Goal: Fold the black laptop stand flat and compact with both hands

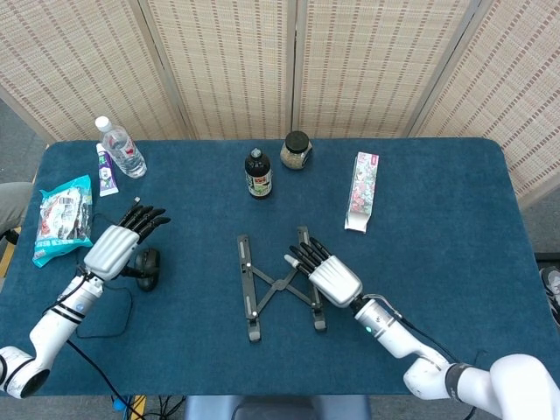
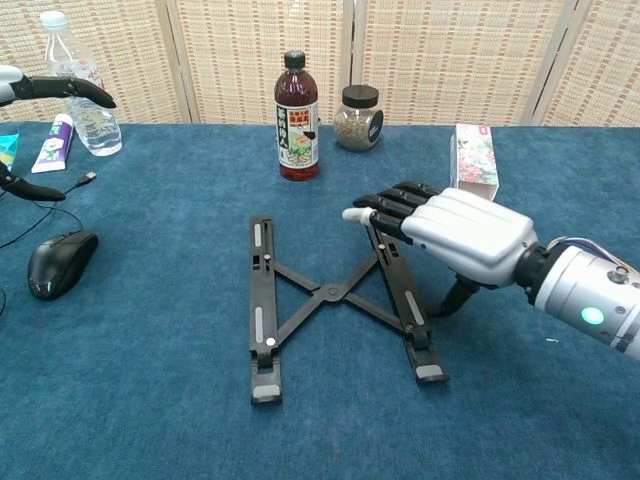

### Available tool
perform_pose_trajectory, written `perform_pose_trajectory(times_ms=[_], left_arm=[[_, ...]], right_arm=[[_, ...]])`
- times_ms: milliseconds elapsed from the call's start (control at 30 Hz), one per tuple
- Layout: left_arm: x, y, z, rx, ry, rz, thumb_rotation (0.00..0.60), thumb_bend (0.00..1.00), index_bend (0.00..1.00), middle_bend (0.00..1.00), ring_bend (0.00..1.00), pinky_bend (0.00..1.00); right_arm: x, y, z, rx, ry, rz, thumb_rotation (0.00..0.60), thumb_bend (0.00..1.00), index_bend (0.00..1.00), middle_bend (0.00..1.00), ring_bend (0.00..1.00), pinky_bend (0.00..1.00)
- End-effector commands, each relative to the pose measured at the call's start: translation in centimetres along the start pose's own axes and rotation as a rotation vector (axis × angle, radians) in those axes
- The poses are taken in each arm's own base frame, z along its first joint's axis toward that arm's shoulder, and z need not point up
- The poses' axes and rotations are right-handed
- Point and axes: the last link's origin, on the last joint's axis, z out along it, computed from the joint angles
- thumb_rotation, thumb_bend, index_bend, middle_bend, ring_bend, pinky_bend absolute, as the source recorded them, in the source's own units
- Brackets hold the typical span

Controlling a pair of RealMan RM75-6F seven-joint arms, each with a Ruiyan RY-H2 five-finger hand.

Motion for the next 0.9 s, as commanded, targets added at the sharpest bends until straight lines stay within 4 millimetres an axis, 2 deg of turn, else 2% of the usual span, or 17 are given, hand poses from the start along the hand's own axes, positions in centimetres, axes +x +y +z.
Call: perform_pose_trajectory(times_ms=[33, 200, 433, 533, 700, 900], left_arm=[[0.0, -0.1, -0.1, 0.003, 0.001, 0.001, 0.6, 0.12, 0.13, 0.06, 0.0, 0.01], [0.3, -0.4, -0.1, 0.008, 0.001, 0.004, 0.6, 0.12, 0.13, 0.06, 0.0, 0.01], [0.4, -0.9, 1.0, -0.01, -0.035, 0.055, 0.6, 0.12, 0.12, 0.06, 0.0, 0.01], [0.0, -0.9, 2.2, -0.036, -0.064, 0.095, 0.6, 0.12, 0.1, 0.06, 0.0, 0.01], [-1.8, 0.1, 4.8, -0.116, -0.134, 0.191, 0.6, 0.12, 0.08, 0.06, 0.0, 0.01], [-3.6, 2.2, 8.1, -0.191, -0.15, 0.252, 0.6, 0.12, 0.04, 0.06, 0.0, 0.01]], right_arm=[[0.2, -0.6, 1.2, 0.002, 0.014, 0.013, 0.6, 0.0, 0.0, 0.03, 0.0, 0.0], [0.4, -1.3, 2.1, 0.01, 0.034, 0.029, 0.6, 0.0, 0.0, 0.03, 0.0, 0.0], [2.2, 0.6, -0.2, 0.035, 0.082, -0.002, 0.6, 0.0, 0.0, 0.03, 0.0, 0.0], [3.3, 1.5, -1.6, 0.051, 0.098, -0.03, 0.6, 0.0, 0.0, 0.03, 0.0, 0.0], [4.7, 2.4, -3.1, 0.079, 0.107, -0.084, 0.6, 0.0, 0.0, 0.03, 0.0, 0.0], [4.4, 1.7, -3.2, 0.095, 0.077, -0.12, 0.6, 0.0, 0.0, 0.01, 0.0, 0.0]])
